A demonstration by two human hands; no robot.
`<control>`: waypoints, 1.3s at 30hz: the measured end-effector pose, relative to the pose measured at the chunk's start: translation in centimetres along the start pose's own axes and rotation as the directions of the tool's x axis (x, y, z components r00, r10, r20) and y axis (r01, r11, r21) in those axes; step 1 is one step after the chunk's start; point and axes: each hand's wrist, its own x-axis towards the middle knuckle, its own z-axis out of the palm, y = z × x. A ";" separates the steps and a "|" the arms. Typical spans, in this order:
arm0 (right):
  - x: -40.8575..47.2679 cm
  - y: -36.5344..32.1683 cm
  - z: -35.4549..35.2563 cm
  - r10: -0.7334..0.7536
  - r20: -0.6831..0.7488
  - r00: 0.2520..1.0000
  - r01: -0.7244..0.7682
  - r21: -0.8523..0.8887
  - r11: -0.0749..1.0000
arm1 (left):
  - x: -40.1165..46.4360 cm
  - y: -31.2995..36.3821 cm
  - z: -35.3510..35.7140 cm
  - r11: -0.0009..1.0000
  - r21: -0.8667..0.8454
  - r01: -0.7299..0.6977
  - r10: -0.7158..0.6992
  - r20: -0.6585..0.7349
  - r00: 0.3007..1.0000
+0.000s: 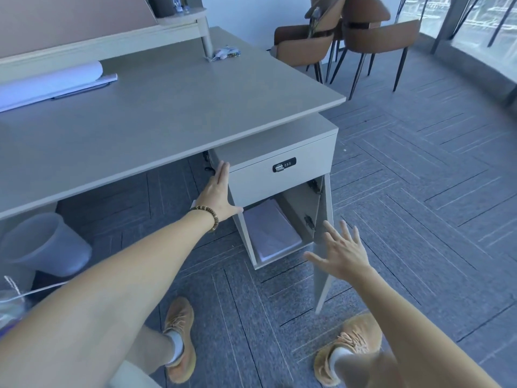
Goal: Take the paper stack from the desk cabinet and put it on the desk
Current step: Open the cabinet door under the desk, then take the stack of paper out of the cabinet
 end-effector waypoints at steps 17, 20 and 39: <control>1.8 0.5 0.6 0.427 -0.008 0.904 -0.427 0.034 0.904 | 0.4 -0.2 1.4 0.999 0.027 0.021 -0.020 -0.063 0.998; 2.0 1.2 0.7 0.412 0.007 0.911 -0.411 0.092 0.907 | 0.4 0.0 1.5 0.999 0.009 0.036 -0.035 -0.068 0.997; 12.0 2.1 9.2 0.323 0.239 0.916 -0.392 0.355 0.849 | 2.7 1.1 23.8 0.992 -0.034 0.121 -0.099 0.384 0.918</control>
